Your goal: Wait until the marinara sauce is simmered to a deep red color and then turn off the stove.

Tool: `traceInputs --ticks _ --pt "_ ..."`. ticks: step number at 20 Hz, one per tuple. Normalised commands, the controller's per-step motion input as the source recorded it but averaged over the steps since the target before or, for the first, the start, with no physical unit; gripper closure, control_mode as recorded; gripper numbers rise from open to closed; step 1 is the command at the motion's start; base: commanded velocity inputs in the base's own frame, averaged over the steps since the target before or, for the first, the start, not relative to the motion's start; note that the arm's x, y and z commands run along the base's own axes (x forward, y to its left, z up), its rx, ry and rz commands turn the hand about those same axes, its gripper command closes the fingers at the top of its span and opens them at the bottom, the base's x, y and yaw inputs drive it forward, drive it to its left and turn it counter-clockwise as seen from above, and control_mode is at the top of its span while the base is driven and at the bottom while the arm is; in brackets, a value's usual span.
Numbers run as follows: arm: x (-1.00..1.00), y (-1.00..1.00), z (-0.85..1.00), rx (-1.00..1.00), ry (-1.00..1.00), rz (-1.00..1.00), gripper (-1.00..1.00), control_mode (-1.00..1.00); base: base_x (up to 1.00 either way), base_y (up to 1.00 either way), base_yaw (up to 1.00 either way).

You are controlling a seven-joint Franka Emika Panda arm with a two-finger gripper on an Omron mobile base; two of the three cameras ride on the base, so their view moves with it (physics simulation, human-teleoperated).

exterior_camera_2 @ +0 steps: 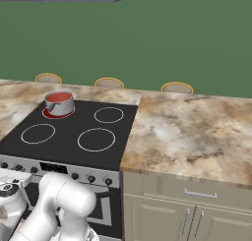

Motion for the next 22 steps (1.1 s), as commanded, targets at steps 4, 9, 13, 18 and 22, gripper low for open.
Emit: traceInputs --ticks 4,9,13,18,22 --pt "0.00 0.00 0.00 0.10 0.00 -0.03 1.00 -1.00 0.00 0.00 0.00" --pt "0.00 0.00 0.03 0.10 0.00 -0.04 1.00 -1.00 0.00 0.00 0.00" --pt "0.00 0.00 0.04 0.11 0.01 -0.04 1.00 -1.00 0.00 0.00 0.00" --pt "0.00 -0.02 0.04 0.13 0.03 -0.04 1.00 -1.00 0.00 0.00 0.00" --pt "0.00 -0.03 0.03 0.13 0.04 -0.04 1.00 -1.00 0.00 0.00 0.00"
